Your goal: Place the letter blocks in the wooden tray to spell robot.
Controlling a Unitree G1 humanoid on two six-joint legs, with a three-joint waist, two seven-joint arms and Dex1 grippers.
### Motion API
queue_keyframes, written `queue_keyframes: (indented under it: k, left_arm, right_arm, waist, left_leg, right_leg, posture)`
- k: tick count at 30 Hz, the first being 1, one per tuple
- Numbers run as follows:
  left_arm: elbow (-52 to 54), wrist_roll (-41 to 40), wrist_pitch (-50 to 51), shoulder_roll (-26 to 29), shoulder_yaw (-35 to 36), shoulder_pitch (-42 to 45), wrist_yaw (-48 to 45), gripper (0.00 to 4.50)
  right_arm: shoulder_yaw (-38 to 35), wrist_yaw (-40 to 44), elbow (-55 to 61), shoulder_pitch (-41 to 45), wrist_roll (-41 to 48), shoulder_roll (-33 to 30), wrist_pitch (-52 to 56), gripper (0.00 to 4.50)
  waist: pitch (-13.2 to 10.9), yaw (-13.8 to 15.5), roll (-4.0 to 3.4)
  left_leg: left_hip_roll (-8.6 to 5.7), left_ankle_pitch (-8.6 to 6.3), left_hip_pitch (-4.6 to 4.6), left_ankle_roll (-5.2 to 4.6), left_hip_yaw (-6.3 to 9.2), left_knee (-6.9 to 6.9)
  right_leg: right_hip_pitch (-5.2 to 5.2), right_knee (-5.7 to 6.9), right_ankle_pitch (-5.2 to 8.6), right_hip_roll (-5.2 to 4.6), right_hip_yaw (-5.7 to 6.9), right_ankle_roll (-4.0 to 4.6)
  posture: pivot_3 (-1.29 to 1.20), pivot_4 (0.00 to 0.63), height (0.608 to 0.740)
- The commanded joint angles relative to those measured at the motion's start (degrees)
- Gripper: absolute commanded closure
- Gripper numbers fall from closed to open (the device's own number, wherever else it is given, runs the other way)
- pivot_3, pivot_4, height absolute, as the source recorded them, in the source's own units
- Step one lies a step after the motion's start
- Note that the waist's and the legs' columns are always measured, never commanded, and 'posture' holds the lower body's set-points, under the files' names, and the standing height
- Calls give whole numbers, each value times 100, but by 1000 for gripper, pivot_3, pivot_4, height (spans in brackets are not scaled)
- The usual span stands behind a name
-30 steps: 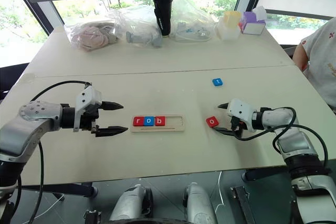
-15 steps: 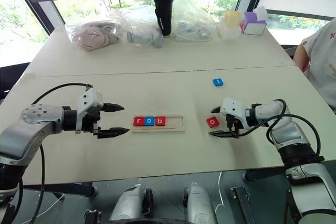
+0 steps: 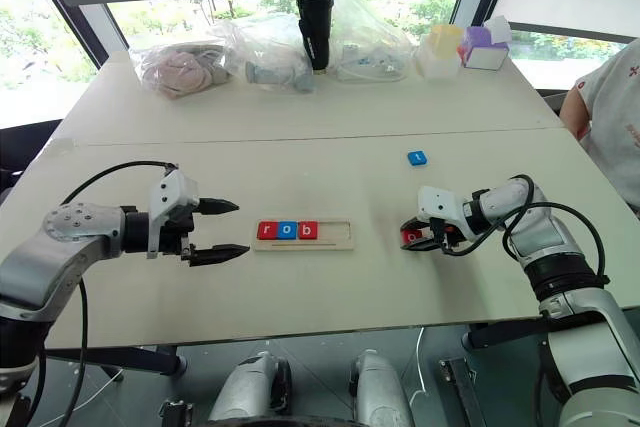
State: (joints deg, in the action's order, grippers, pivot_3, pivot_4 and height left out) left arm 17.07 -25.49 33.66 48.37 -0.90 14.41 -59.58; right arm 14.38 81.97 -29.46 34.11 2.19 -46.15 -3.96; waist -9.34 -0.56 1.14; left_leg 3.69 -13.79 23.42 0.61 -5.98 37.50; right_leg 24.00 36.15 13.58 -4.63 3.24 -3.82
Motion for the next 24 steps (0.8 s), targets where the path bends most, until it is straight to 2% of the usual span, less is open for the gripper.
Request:
queue_keyframes:
  k: [1,9,16,21,24]
  left_arm:
    - [169,-82,5,19,167,21,40,0]
    - [87,-69,-29,5,100,97,9,0]
    - [30,-72,-34,68,73,203,-128,0]
    - [278,-193,87,264,206,232,-264,0]
    - [362,-247,135,315,254,224,-233,0]
  right_arm:
    - [-78,-87,73,-168,-95,-126,193,3361]
    - [-503,-504,1220,-400,309,-22,973,3361]
    - [-305,-871,2538,-41,356,214,2400,3361]
    - [-54,-1561,3016,467,457,1082,3655,3361]
    - [142,-1729,3039,519,389,1384,3738,3361]
  waist:
    - [0,1,0]
    - [-1,-10,-2]
    - [-3,-32,-5]
    - [-3,-28,-4]
    - [-3,0,-5]
  left_leg:
    - [0,0,0,0,0,0]
    - [1,0,3,0,0,-9]
    - [3,0,7,0,-3,-23]
    - [5,0,12,0,-4,-25]
    - [5,0,19,0,-3,-28]
  right_leg:
    - [1,0,0,0,0,0]
    - [13,2,0,-1,-2,0]
    - [33,4,-1,5,-7,0]
    - [41,4,0,6,-6,0]
    - [45,2,0,5,-6,0]
  posture:
    - [0,150,740]
    - [0,150,740]
    - [0,150,740]
    - [0,150,740]
    - [0,150,740]
